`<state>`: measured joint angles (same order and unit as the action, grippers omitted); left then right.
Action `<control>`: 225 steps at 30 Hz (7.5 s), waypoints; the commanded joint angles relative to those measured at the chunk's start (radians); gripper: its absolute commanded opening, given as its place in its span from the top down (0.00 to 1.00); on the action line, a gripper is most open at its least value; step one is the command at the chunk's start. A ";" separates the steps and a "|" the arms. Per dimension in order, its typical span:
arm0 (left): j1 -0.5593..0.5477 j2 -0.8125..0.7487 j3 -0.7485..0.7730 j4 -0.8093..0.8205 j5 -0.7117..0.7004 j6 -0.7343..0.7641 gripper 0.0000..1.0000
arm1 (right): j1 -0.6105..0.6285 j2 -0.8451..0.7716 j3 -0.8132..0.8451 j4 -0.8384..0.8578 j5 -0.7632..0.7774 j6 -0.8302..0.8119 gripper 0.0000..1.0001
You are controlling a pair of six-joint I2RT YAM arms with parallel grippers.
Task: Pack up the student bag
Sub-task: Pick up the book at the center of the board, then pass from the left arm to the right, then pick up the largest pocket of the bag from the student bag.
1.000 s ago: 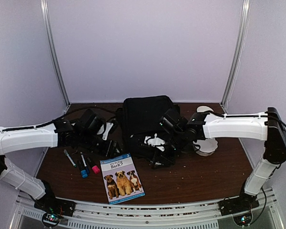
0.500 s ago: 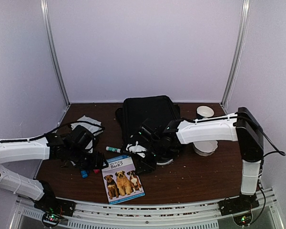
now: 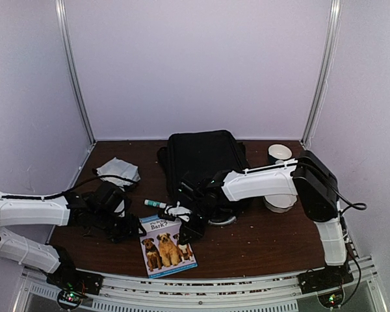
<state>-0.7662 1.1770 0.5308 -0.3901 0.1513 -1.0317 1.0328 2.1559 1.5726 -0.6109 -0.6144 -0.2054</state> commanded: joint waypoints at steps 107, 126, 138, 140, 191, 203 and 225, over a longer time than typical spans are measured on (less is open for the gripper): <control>0.094 0.407 0.887 0.703 0.517 0.478 1.00 | -0.704 -0.615 0.056 -0.025 -0.480 0.149 0.23; 0.099 0.470 0.886 0.812 0.624 0.392 1.00 | -0.615 -0.532 -0.197 1.281 -0.737 1.197 0.25; 0.161 0.441 0.847 0.730 0.374 0.376 1.00 | -0.582 -0.628 -0.257 0.715 -0.620 0.727 0.49; 0.162 0.439 0.842 0.732 0.364 0.373 1.00 | -0.570 -0.635 -0.264 0.671 -0.604 0.674 0.51; 0.164 0.385 0.772 0.803 0.302 0.363 1.00 | -0.523 -0.542 -0.285 0.550 -0.452 0.613 0.90; 0.165 0.385 0.749 0.656 0.209 0.426 0.52 | -0.574 -0.614 -0.256 0.430 -0.335 0.484 1.00; -0.135 0.612 0.969 0.002 -0.009 1.065 0.45 | -0.914 -0.889 -0.538 0.261 -0.161 0.242 1.00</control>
<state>-0.8371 1.7149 1.4048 -0.2600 0.2295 -0.1299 0.1677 1.3384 1.1213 -0.4866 -0.7944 0.0242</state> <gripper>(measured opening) 0.541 0.032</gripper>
